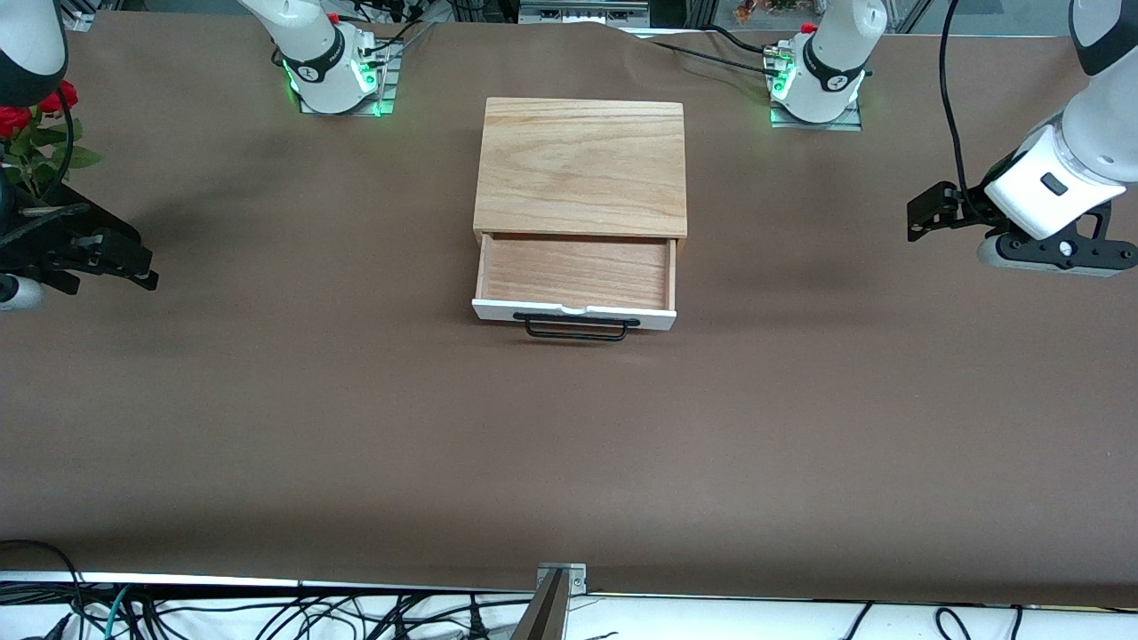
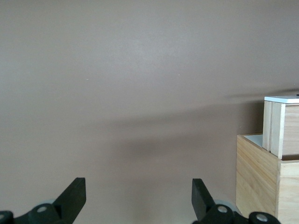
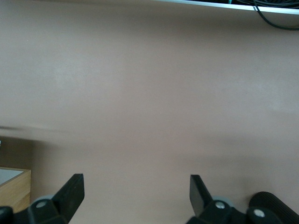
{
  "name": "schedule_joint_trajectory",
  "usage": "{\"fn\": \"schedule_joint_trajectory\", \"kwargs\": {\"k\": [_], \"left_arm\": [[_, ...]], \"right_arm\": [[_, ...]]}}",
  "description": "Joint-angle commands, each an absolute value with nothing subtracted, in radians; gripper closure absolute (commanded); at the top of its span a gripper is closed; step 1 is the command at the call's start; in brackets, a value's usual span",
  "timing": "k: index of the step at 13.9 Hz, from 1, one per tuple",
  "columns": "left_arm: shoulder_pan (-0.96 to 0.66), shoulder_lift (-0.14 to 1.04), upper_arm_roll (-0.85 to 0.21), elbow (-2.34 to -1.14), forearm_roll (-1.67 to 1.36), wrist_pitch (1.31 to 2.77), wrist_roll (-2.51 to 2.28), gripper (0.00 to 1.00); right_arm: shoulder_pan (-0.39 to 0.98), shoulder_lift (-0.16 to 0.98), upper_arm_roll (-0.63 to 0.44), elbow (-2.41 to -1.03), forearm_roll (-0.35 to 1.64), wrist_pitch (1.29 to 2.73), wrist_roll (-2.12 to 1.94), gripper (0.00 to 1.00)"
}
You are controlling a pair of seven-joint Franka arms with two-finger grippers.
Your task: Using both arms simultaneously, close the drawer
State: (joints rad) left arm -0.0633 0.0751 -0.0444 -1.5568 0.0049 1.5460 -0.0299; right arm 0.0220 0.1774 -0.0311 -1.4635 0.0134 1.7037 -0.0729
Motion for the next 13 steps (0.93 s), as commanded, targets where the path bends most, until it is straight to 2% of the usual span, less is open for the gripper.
{"fn": "schedule_joint_trajectory", "kwargs": {"k": [1,11,13], "left_arm": [[-0.063,0.089,-0.044,-1.523,0.017,1.52,-0.006,0.0],[-0.061,0.089,-0.044,-1.522,0.015,1.52,-0.006,0.0],[-0.063,0.089,-0.044,-1.522,0.015,1.52,-0.006,0.0]], "right_arm": [[0.015,0.17,-0.023,-1.474,0.003,1.709,-0.06,0.0],[0.017,0.173,-0.023,-1.474,0.014,1.715,-0.045,0.0],[0.023,0.202,-0.02,-1.474,0.017,1.72,-0.051,0.0]]}}
